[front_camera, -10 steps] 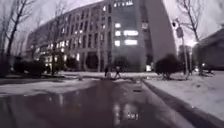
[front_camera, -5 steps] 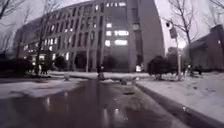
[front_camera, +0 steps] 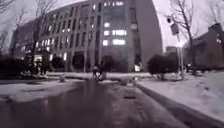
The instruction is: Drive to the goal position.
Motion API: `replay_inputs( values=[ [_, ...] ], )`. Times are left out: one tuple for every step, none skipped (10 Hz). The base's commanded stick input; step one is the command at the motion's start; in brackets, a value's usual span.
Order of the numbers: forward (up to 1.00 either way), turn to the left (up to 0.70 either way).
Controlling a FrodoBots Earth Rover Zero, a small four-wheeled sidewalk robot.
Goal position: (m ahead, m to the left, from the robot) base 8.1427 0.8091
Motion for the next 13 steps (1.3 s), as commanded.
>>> replay_inputs(
  values=[
    [1.00, 0.27],
    [1.00, 0.27],
    [1.00, 0.27],
    [1.00, 0.27],
    [1.00, 0.27],
    [1.00, 0.19],
    [1.00, 0.07],
    [1.00, 0.00],
    [1.00, 0.00],
    [1.00, 0.00],
    [1.00, 0.00],
    [1.00, 0.00],
    [1.00, 0.00]
  ],
)
